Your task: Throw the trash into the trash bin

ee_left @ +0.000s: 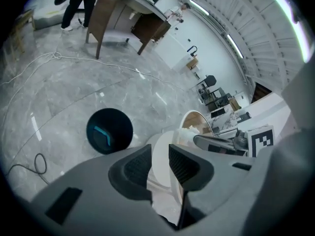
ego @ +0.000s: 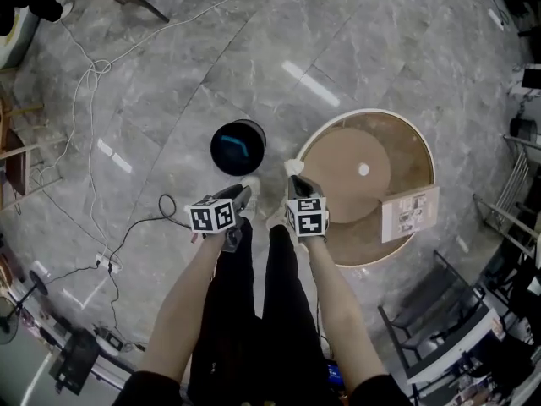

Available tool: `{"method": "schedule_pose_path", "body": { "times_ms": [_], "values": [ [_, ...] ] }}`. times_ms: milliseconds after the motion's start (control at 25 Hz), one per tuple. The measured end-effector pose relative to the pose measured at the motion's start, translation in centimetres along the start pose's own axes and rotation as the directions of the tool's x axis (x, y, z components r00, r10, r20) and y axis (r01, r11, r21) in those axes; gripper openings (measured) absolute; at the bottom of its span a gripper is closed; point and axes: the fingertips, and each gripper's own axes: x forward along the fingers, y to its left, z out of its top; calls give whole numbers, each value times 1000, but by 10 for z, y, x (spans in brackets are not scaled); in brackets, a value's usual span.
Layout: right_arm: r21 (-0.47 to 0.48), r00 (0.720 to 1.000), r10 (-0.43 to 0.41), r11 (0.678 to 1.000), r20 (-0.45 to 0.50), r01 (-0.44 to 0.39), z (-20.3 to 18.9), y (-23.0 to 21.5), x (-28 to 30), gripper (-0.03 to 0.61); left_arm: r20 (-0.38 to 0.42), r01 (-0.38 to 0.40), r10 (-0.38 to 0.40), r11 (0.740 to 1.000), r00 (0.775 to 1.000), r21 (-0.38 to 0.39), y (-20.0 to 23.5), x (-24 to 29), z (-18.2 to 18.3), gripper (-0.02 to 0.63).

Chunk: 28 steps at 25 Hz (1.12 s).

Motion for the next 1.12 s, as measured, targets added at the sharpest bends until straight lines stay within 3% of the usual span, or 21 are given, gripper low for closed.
{"method": "schedule_pose_path", "body": {
  "times_ms": [280,320,360,400,480,600,680,760,800,920,1000,1120],
  "values": [
    [-123,987,161,979,-23,-162,38,100,43,5,90,-66,78,990,993,-122,66,-46,23,110],
    [-139,983,180,973,-36,-183,41,113,48,20,100,-70,83,989,991,-133,74,-51,27,110],
    [-155,979,200,966,-50,-205,44,124,52,109,108,-75,91,987,990,-144,81,-55,29,110],
    [-173,975,215,959,-60,-223,47,134,54,154,114,-82,100,985,988,-153,88,-59,32,110],
    [-208,973,221,951,-64,-230,52,143,54,108,118,-97,117,982,986,-164,97,-65,35,110],
    [-213,977,206,954,-55,-213,57,141,39,100,119,-99,118,983,986,-156,95,-70,40,110],
    [-190,980,195,962,-23,-196,64,136,21,22,129,-89,106,988,986,-128,88,-73,48,110],
    [-147,980,195,971,32,-188,73,132,-5,3,131,-87,96,994,987,-71,75,-77,59,92],
    [-122,979,193,975,66,-184,79,129,-21,3,126,-91,94,995,988,-29,66,-80,63,51],
    [-64,967,183,983,175,-174,96,119,-80,3,126,-69,50,987,991,148,19,-97,73,12],
    [-49,956,156,988,248,-149,109,108,-126,3,140,-17,-27,953,990,301,-29,-109,81,9],
    [-30,917,99,995,387,-95,133,91,-196,3,150,84,-187,851,971,518,-110,-124,96,6]
  ]
}}
